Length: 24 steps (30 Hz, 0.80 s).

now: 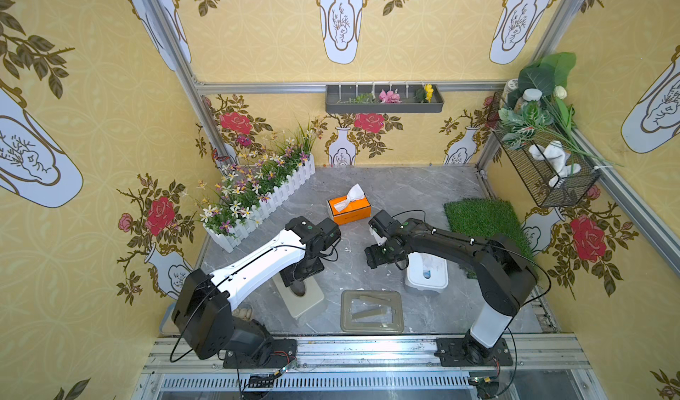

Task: Put the tissue paper into the tissue box
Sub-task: Move the tissue box to the center of the board, then pick up the tissue box from the center of the board.

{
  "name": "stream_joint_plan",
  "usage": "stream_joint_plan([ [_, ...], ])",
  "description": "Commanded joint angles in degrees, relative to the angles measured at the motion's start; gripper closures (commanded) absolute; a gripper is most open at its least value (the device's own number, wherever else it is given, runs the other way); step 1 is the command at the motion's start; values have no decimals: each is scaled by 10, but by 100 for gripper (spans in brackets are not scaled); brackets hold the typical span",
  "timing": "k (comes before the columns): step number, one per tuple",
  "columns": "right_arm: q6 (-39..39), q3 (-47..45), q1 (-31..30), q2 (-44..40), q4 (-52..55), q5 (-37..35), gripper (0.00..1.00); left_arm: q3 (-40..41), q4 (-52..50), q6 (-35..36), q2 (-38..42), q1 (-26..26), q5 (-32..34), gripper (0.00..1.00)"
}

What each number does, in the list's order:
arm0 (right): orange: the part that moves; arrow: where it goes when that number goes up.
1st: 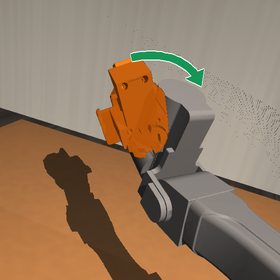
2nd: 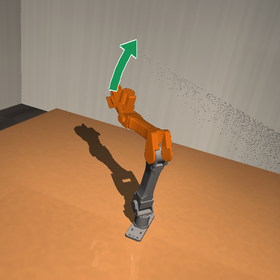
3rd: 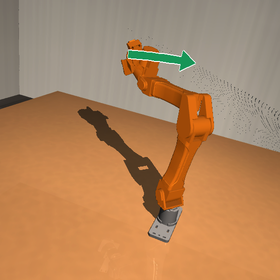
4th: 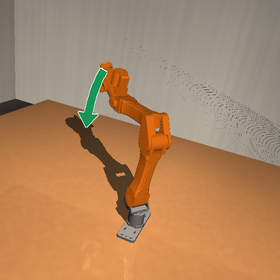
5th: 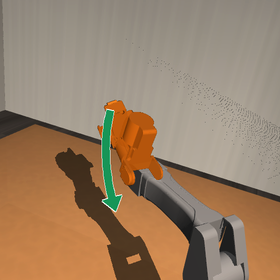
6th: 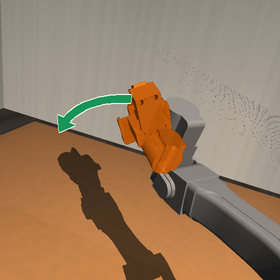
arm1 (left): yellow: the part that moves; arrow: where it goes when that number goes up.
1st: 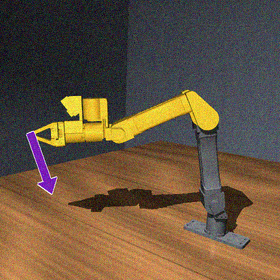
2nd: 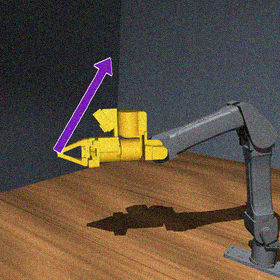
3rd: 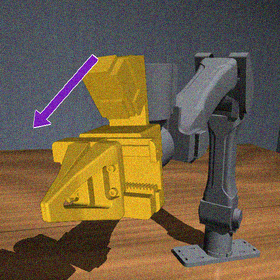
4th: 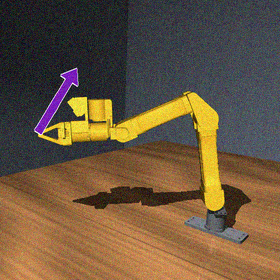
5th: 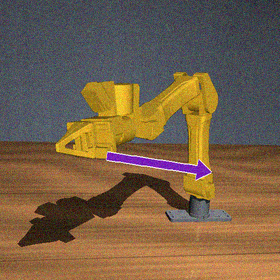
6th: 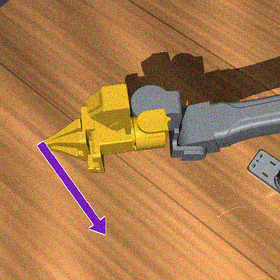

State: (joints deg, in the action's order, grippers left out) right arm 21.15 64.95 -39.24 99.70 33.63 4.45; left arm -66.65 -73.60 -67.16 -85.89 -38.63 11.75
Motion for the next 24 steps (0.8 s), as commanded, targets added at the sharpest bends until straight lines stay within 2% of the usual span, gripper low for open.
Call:
stream_joint_plan([
  [1,-8,-7,10,-23,5,-15,14,-7,42,24,-27,0,-14,25],
  [11,-21,-2,27,-42,11,-16,14,30,82,45,-51,5,-56,27],
  [14,-23,2,31,-42,12,-15,14,42,107,55,-64,11,-61,39],
  [18,-21,3,38,-56,13,-10,14,28,119,77,-83,13,-55,65],
  [21,-19,-2,52,-72,9,10,13,5,118,100,-82,14,-50,74],
  [24,-15,-9,74,-84,0,48,13,-27,111,121,-68,14,-44,77],
])
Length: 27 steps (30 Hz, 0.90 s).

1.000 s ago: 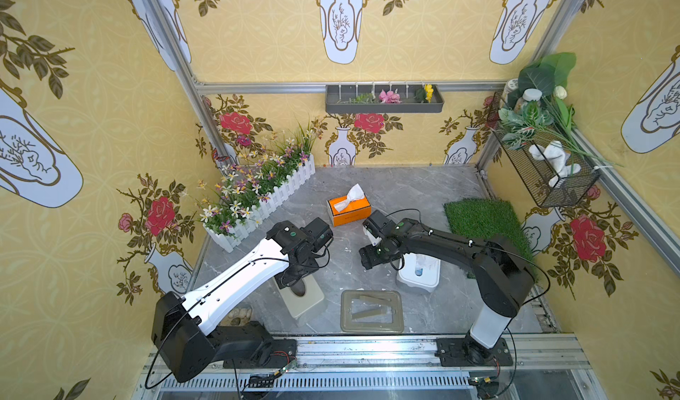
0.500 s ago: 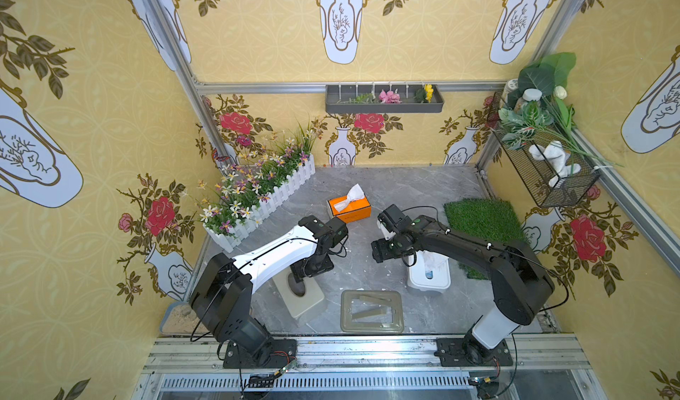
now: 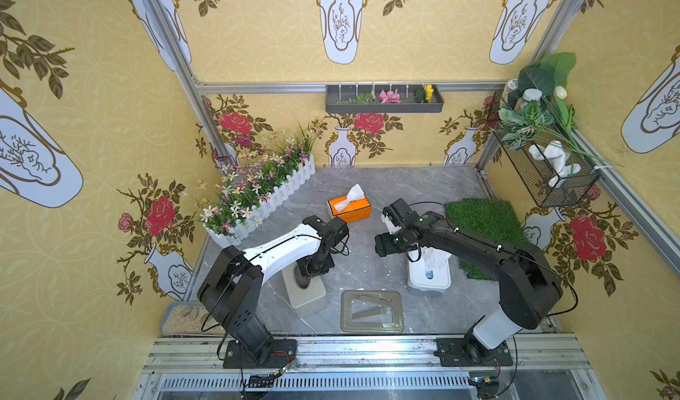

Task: Put the tissue paper into the tissue box
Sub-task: Pick up the tissue box from the center of the board.

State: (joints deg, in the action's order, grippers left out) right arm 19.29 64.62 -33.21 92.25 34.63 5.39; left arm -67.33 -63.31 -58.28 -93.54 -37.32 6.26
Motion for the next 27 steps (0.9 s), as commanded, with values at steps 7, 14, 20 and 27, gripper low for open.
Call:
stream_joint_plan([
  [7,39,-84,88,-53,-189,319,13,-77,71,82,81,11,-8,75],
  [14,243,-198,117,-37,-593,546,17,3,361,102,143,51,-172,75],
  [20,496,-255,124,66,-1007,579,23,18,480,94,130,53,-262,75],
  [27,616,-252,128,142,-1202,561,30,31,497,94,123,53,-287,73],
])
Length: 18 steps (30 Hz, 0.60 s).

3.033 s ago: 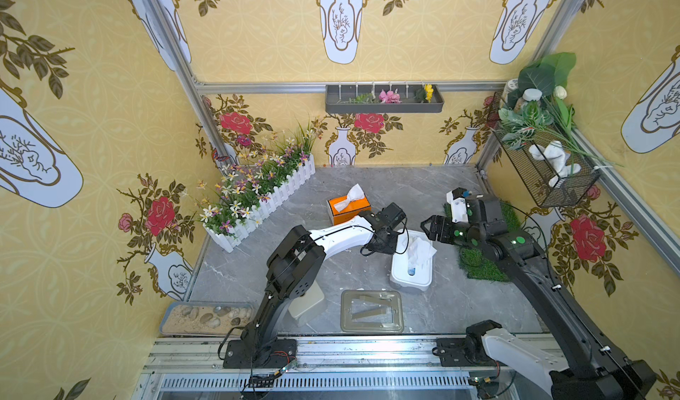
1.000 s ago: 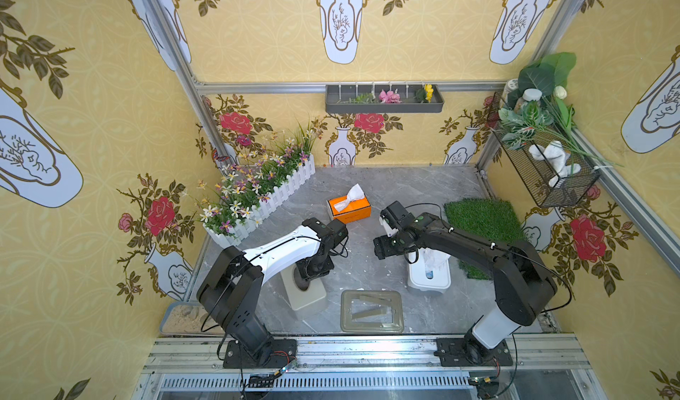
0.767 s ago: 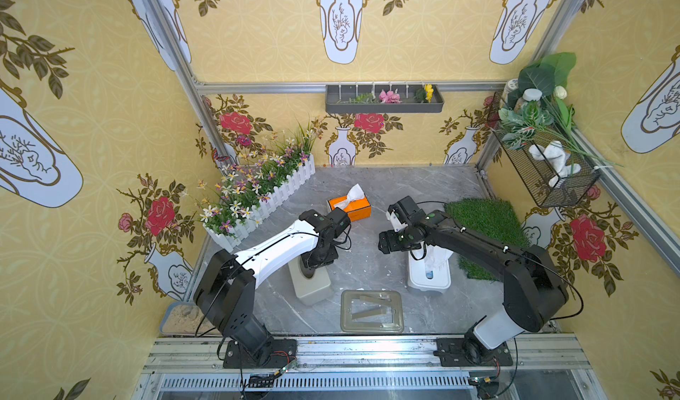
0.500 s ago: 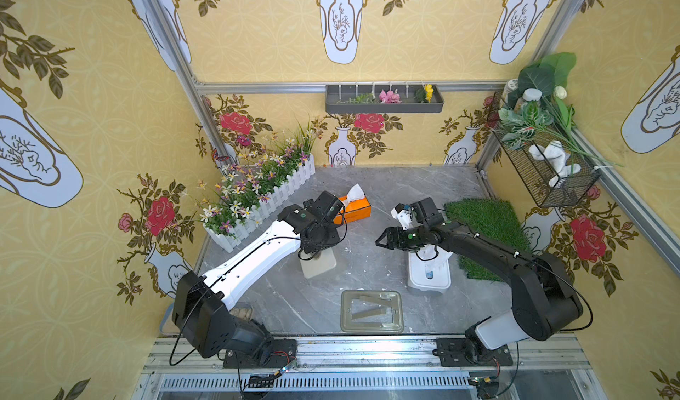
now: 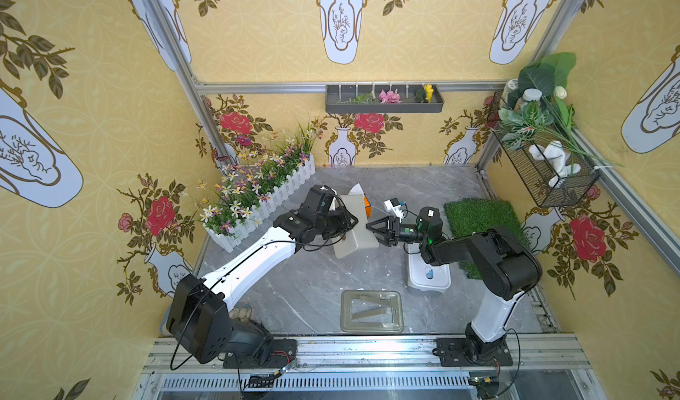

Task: Put the tissue paper into the tissue box
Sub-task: Pick up the tissue box from the center of the board.

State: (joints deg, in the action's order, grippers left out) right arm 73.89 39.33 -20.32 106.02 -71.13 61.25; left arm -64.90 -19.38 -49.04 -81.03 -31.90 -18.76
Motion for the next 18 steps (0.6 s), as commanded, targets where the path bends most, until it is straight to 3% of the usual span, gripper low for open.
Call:
stream_joint_plan([
  [1,67,3,-1,2,-144,3,31,9,58,1,-3,-1,-36,72],
  [4,70,13,-2,0,-144,11,39,13,64,1,-10,-1,-42,70],
  [8,76,21,-4,2,-144,21,61,12,63,5,-24,-1,-37,68],
  [13,75,14,0,1,-144,20,86,5,44,15,-35,-1,-23,52],
  [18,73,13,0,4,-144,18,100,5,36,18,-35,0,-7,35],
])
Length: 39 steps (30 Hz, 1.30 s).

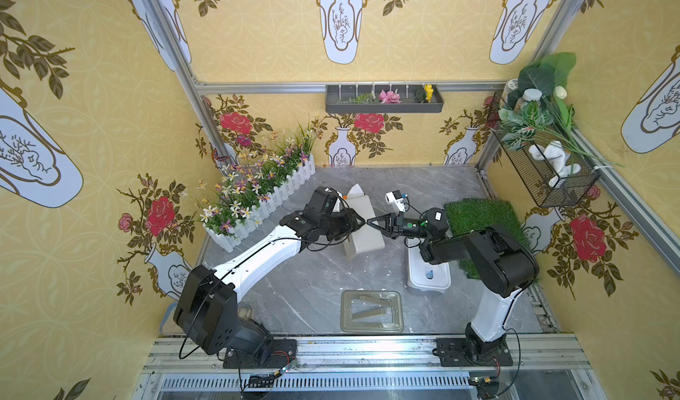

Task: Put the tissue paper into the tissue box
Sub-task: Pick up the tissue box from the center of the board, then place the tissue box at the center of the board.

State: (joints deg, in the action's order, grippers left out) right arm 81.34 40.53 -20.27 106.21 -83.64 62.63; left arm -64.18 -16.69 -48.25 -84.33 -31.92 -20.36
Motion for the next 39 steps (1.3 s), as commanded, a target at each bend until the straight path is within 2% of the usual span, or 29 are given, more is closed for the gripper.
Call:
stream_joint_plan([
  [1,0,2,0,5,-19,3,100,-4,4,13,-2,0,15,31],
  [5,-5,4,8,4,7,-10,100,-20,-18,28,11,0,39,12],
  [7,-57,8,11,-19,113,-22,100,-42,-65,55,19,0,72,8],
  [9,-180,26,7,-72,332,-50,100,-75,-144,80,22,0,128,7],
  [11,-384,98,-15,-135,678,-141,100,-110,-225,109,25,0,202,7],
  [12,-447,136,-28,-147,809,-191,100,-126,-253,115,27,1,233,4],
  [14,-496,194,-41,-151,950,-261,100,-142,-265,145,34,3,277,3],
  [19,-495,256,-90,-130,1103,-380,100,-195,-289,224,10,23,333,0],
  [22,-478,272,-119,-123,1154,-444,100,-223,-296,265,-25,44,349,0],
  [27,-455,312,-154,-94,1209,-520,100,-265,-256,284,-95,91,306,0],
  [32,-414,383,-185,-9,1226,-549,99,-350,-263,318,-194,110,295,1],
  [33,-408,400,-194,9,1233,-555,96,-370,-268,322,-216,111,294,1],
  [36,-391,432,-214,43,1243,-561,69,-411,-274,325,-257,116,281,1],
  [38,-390,449,-226,46,1248,-579,46,-423,-272,326,-273,123,275,1],
  [39,-394,456,-231,39,1252,-594,39,-425,-270,326,-278,129,267,1],
])
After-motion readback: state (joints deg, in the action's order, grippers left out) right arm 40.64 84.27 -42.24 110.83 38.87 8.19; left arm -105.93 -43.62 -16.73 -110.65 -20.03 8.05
